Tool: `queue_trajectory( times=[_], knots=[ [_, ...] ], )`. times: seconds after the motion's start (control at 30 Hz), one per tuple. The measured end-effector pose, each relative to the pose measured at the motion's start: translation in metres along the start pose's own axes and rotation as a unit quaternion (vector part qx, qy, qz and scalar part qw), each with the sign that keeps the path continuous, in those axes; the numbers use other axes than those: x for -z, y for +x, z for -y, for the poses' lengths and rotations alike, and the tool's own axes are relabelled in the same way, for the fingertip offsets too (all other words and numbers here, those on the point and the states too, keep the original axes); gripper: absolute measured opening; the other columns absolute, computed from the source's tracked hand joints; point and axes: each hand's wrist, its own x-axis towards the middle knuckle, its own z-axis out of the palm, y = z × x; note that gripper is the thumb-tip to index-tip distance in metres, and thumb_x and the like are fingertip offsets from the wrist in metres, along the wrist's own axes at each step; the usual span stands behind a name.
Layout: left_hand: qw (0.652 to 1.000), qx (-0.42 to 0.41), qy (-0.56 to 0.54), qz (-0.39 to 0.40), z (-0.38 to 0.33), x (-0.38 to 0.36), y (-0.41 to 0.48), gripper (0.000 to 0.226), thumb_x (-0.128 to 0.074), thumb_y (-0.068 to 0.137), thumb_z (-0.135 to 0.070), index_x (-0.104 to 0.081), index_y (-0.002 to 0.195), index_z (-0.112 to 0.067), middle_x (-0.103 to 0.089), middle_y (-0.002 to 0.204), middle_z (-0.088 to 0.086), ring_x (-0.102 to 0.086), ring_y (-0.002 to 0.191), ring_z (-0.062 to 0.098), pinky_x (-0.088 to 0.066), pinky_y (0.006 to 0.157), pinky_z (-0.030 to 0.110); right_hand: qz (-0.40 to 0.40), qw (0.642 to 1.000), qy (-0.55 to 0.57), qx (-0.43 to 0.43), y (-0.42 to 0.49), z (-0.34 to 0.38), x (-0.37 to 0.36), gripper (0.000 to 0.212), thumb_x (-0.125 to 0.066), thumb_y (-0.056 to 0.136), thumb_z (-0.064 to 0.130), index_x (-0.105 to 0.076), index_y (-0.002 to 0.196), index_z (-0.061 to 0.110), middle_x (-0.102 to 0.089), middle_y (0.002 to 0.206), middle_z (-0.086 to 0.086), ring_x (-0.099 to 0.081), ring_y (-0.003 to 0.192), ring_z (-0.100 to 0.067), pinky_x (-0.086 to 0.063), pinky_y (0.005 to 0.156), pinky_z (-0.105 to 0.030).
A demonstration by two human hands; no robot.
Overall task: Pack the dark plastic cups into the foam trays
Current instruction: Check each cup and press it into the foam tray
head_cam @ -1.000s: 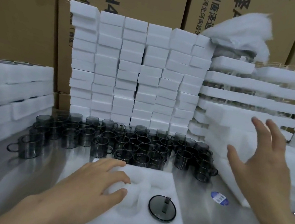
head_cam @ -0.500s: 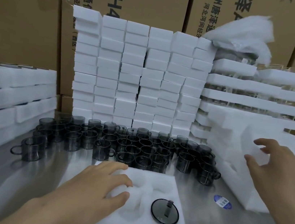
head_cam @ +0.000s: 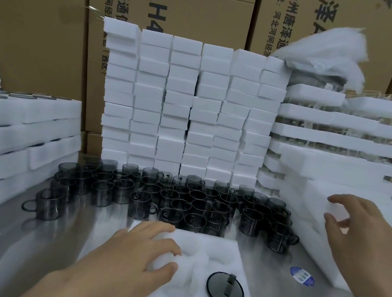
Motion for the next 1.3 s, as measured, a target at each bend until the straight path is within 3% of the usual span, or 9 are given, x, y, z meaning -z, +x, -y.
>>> queue_trajectory(
  times=[0.13, 0.23, 0.33, 0.4, 0.67, 0.9, 1.07, 1.2, 1.3],
  knots=[
    [1.0, 0.002, 0.008, -0.005, 0.001, 0.001, -0.001, 0.041, -0.032, 0.106, -0.071, -0.046, 0.143, -0.059, -0.009, 0.164, -0.041, -0.004, 0.134, -0.027, -0.02, 0.125, 0.034, 0.014, 0.997, 0.025, 0.077, -0.008, 0.008, -0.013, 0.019, -0.066, 0.098, 0.028, -0.065, 0.113, 0.04, -0.056, 0.119, 0.019, -0.061, 0.064, -0.009, -0.051, 0.055, -0.033],
    [1.0, 0.001, 0.015, -0.009, 0.001, 0.002, -0.002, 0.041, -0.032, 0.105, -0.072, -0.046, 0.142, -0.06, -0.009, 0.164, -0.042, -0.01, 0.148, -0.014, -0.024, 0.125, 0.034, 0.155, 0.976, 0.07, 0.135, -0.023, 0.016, -0.037, 0.031, -0.067, 0.1, 0.026, -0.068, 0.128, 0.038, -0.061, 0.121, 0.022, -0.061, 0.083, -0.003, -0.044, 0.067, -0.025],
    [1.0, -0.002, 0.02, -0.013, 0.002, 0.001, -0.001, 0.041, -0.032, 0.105, -0.072, -0.046, 0.142, -0.06, -0.009, 0.164, -0.042, -0.011, 0.149, -0.014, -0.027, 0.123, 0.033, 0.289, 0.945, -0.021, 0.15, -0.04, 0.007, -0.066, 0.072, -0.054, 0.106, 0.043, -0.016, 0.167, 0.042, -0.018, 0.17, 0.025, -0.064, 0.122, -0.012, -0.052, 0.093, -0.03],
    [1.0, -0.006, 0.018, -0.018, 0.003, -0.001, -0.001, 0.041, -0.032, 0.105, -0.071, -0.047, 0.142, -0.06, -0.009, 0.164, -0.042, -0.011, 0.145, -0.017, -0.027, 0.123, 0.032, 0.334, 0.933, -0.05, 0.124, -0.046, -0.003, -0.078, 0.083, -0.048, 0.105, 0.052, 0.008, 0.166, 0.044, 0.004, 0.173, 0.028, -0.062, 0.129, -0.017, -0.054, 0.099, -0.036],
    [0.999, -0.011, 0.021, -0.043, 0.001, 0.0, -0.003, 0.042, -0.032, 0.106, -0.07, -0.047, 0.142, -0.058, -0.011, 0.164, -0.04, -0.009, 0.151, -0.015, -0.025, 0.124, 0.032, 0.212, 0.973, 0.046, 0.082, -0.036, 0.003, -0.08, 0.045, -0.065, 0.102, 0.022, -0.057, 0.145, 0.033, -0.065, 0.129, 0.011, -0.066, 0.103, -0.015, -0.051, 0.084, -0.034],
    [0.973, -0.038, 0.072, -0.218, -0.016, 0.004, -0.006, 0.06, -0.039, 0.098, -0.076, -0.028, 0.155, -0.061, -0.041, 0.145, -0.045, -0.035, 0.137, -0.017, -0.016, 0.109, 0.005, 0.051, 0.927, 0.218, 0.3, -0.06, 0.09, -0.01, 0.028, -0.07, 0.101, 0.017, -0.066, 0.124, 0.034, -0.065, 0.107, 0.027, -0.057, 0.079, 0.014, -0.051, 0.06, -0.019],
    [0.951, -0.108, -0.076, -0.28, -0.033, -0.005, -0.009, 0.077, -0.069, 0.086, -0.068, -0.031, 0.153, -0.064, -0.058, 0.131, -0.037, -0.059, 0.119, -0.008, -0.055, 0.091, 0.028, -0.035, 0.875, 0.253, 0.411, -0.085, 0.118, 0.012, 0.024, -0.078, 0.088, -0.001, -0.081, 0.106, 0.013, -0.077, 0.102, 0.006, -0.074, 0.088, -0.013, -0.058, 0.055, -0.032],
    [0.918, -0.1, -0.172, -0.342, -0.04, -0.017, -0.006, 0.059, -0.073, 0.082, -0.062, -0.05, 0.136, -0.057, -0.069, 0.118, -0.025, -0.069, 0.106, 0.004, -0.054, 0.079, 0.033, -0.03, 0.869, 0.255, 0.422, -0.093, 0.122, 0.015, 0.047, -0.078, 0.078, -0.009, -0.076, 0.113, 0.022, -0.071, 0.115, 0.005, -0.068, 0.084, -0.013, -0.054, 0.051, -0.031],
    [0.905, -0.085, -0.224, -0.352, -0.041, -0.021, -0.004, 0.055, -0.076, 0.077, -0.059, -0.053, 0.126, -0.053, -0.072, 0.115, -0.023, -0.072, 0.101, 0.007, -0.05, 0.075, 0.033, -0.035, 0.88, 0.291, 0.374, -0.091, 0.122, 0.015, 0.045, -0.078, 0.09, 0.014, -0.063, 0.128, 0.034, -0.059, 0.136, 0.01, -0.067, 0.084, -0.009, -0.055, 0.051, -0.03]
  ],
)
